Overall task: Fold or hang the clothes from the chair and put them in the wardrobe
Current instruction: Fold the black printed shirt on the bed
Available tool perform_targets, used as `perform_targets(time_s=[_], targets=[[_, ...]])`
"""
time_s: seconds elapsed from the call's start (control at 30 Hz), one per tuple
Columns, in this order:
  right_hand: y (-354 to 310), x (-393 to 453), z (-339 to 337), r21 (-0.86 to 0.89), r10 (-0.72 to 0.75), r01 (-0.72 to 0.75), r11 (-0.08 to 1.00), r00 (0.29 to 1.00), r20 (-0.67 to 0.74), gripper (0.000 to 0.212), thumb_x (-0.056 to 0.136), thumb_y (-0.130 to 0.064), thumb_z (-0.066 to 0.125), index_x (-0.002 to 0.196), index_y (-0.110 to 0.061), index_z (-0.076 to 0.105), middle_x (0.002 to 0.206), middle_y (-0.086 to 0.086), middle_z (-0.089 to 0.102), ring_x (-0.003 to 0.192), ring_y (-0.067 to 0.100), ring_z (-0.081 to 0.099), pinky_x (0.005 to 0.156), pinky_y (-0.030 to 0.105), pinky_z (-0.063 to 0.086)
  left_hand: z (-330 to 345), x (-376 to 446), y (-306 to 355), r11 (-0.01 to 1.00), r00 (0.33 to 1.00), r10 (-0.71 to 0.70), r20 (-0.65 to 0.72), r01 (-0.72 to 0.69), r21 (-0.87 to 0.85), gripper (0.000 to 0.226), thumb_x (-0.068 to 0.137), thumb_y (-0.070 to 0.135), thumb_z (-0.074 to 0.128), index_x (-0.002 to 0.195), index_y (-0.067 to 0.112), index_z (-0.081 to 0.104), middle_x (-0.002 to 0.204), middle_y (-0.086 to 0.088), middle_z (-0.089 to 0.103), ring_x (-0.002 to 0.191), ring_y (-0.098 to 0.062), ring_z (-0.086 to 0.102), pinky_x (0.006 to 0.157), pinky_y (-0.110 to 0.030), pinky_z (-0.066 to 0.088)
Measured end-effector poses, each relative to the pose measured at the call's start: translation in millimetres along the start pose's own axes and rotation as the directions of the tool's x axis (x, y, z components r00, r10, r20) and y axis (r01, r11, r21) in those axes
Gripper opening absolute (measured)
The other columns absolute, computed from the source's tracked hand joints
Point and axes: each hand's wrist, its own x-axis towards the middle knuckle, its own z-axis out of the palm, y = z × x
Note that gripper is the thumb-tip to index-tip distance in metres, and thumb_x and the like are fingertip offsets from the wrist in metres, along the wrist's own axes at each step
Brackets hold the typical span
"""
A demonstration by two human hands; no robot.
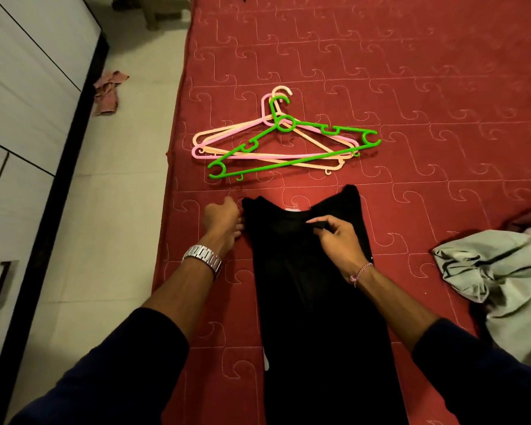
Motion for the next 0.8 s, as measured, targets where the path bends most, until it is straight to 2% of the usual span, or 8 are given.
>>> perform_targets(time_s=[0.17,0.27,0.33,0.43,0.53,0.6,0.73,0.8], targets=[[-3.5,-2.8,0.9,-0.011,0.031,-0.031,0.999,0.999,0.014,0.03,0.097,0.0,0.05,0.105,-0.021,0.071,0.085,0.009,0.07,0.047,0.007,0.042,0.042,0.018,0.033,1.9,-14.8,11.3,1.0,0.957,0.024,0.288,-0.022,-0.009,0.013,0.092,0.016,0.05,0.082,0.014,0.058,0.065,0.001,0.057,0.052,-0.01,0.054,0.058,-0.027,0.047],[-7.1,-5.2,1.2,0.022,0.029,-0.03,0.999,0.999,0.036,0.036,0.097,0.0,0.046,0.108,-0.025,0.069,0.09,0.009,0.07,0.052,0.008,0.045,0.046,0.02,0.036,9.6,-13.4,14.1,0.996,0.944,0.085,0.32,-0.08,-0.03,0.012,0.089,0.007,0.06,0.079,0.013,0.063,0.072,0.0,0.062,0.066,-0.013,0.06,0.065,-0.028,0.05],[-7.9,-6.6,2.0,0.032,0.021,-0.023,0.999,0.997,0.068,0.033,0.097,-0.004,0.049,0.108,-0.026,0.07,0.097,0.012,0.072,0.062,0.014,0.053,0.057,0.024,0.043,13.6,-8.0,9.9,0.994,0.95,0.113,0.292,-0.105,-0.044,0.013,0.094,0.006,0.061,0.083,0.012,0.066,0.079,-0.004,0.067,0.069,-0.015,0.064,0.062,-0.029,0.052],[-9.5,-9.3,1.9,0.025,-0.033,0.031,0.999,0.993,0.112,0.007,0.096,-0.026,0.065,0.096,-0.026,0.072,0.088,-0.008,0.074,0.08,0.009,0.068,0.073,0.02,0.05,17.9,1.4,2.4,0.985,0.957,0.174,0.23,-0.174,-0.021,0.008,0.098,0.017,0.063,0.096,0.012,0.068,0.093,-0.006,0.07,0.081,-0.017,0.067,0.067,-0.03,0.055],[-5.6,-7.4,4.0,-0.038,-0.084,0.085,0.996,0.996,0.012,0.044,0.097,-0.049,0.059,0.063,-0.022,0.049,0.054,-0.011,0.045,0.048,0.002,0.042,0.051,0.015,0.033,23.8,9.0,-4.3,0.953,0.952,0.295,0.084,-0.299,0.045,0.017,0.097,0.029,0.065,0.094,0.013,0.068,0.088,-0.002,0.068,0.08,-0.015,0.063,0.069,-0.029,0.054],[-3.1,-3.5,5.2,-0.137,-0.084,0.06,0.989,0.981,-0.177,0.054,0.099,-0.052,0.053,0.061,-0.019,0.033,0.053,-0.007,0.031,0.046,0.007,0.028,0.047,0.022,0.025,28.0,9.9,-6.9,0.92,0.929,0.371,-0.002,-0.367,0.14,0.024,0.095,0.036,0.066,0.09,0.012,0.066,0.083,0.0,0.066,0.075,-0.015,0.062,0.064,-0.029,0.052],[-4.2,5.2,4.5,-0.314,-0.129,0.028,0.949,0.943,-0.307,0.056,0.101,-0.05,0.049,0.06,-0.017,0.033,0.052,-0.004,0.037,0.049,0.014,0.035,0.052,0.03,0.027,32.0,-1.7,-9.2,0.915,0.914,0.39,-0.111,-0.37,0.163,0.034,0.095,0.043,0.063,0.1,0.011,0.057,0.089,-0.001,0.063,0.074,-0.013,0.059,0.058,-0.024,0.045],[-8.3,6.3,4.9,-0.361,-0.139,0.027,0.932,0.948,-0.287,0.05,0.102,-0.049,0.047,0.063,-0.02,0.037,0.056,-0.003,0.043,0.051,0.015,0.042,0.056,0.032,0.031,30.7,-15.8,-20.0,0.797,0.798,0.578,-0.169,-0.508,0.325,0.033,0.099,0.041,0.056,0.106,0.009,0.051,0.099,-0.004,0.057,0.088,-0.017,0.055,0.069,-0.023,0.042]])
